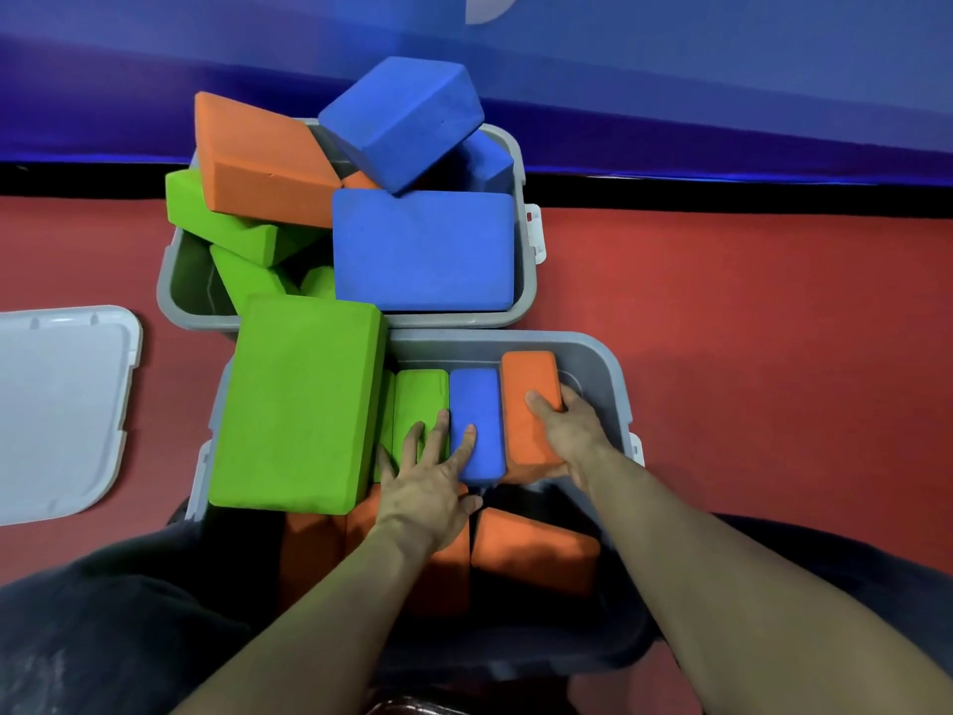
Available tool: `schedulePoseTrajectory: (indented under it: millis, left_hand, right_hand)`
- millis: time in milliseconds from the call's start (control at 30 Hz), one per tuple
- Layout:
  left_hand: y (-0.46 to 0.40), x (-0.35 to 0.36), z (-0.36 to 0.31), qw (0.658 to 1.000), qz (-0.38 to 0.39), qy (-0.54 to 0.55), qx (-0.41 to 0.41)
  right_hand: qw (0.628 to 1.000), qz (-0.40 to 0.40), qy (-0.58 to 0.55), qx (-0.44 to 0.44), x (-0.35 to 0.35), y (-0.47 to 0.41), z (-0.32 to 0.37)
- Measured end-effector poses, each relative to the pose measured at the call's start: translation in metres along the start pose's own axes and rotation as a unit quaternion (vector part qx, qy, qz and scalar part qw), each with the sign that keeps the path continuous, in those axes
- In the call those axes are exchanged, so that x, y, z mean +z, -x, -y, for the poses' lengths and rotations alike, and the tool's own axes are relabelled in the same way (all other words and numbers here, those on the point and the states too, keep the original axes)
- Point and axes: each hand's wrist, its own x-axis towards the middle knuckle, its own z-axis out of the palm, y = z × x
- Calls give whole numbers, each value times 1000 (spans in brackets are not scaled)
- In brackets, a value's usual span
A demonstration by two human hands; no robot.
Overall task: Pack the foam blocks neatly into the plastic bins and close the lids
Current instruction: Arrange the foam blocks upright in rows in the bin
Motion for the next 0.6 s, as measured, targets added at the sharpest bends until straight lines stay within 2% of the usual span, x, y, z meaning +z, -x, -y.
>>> schedulePoseTrajectory:
  millis: [233,367,600]
  left_hand:
    - [1,2,3,1000,-5,8,7]
    - [-3,-4,6,1000,9,11,16]
    - [-4,-6,5,1000,15,13,15]
  right_hand:
    - [1000,8,7,-8,5,-6,-14]
    - [999,-10,30,-40,14,-9,-36]
    - [1000,3,9,-12,10,-14,-31]
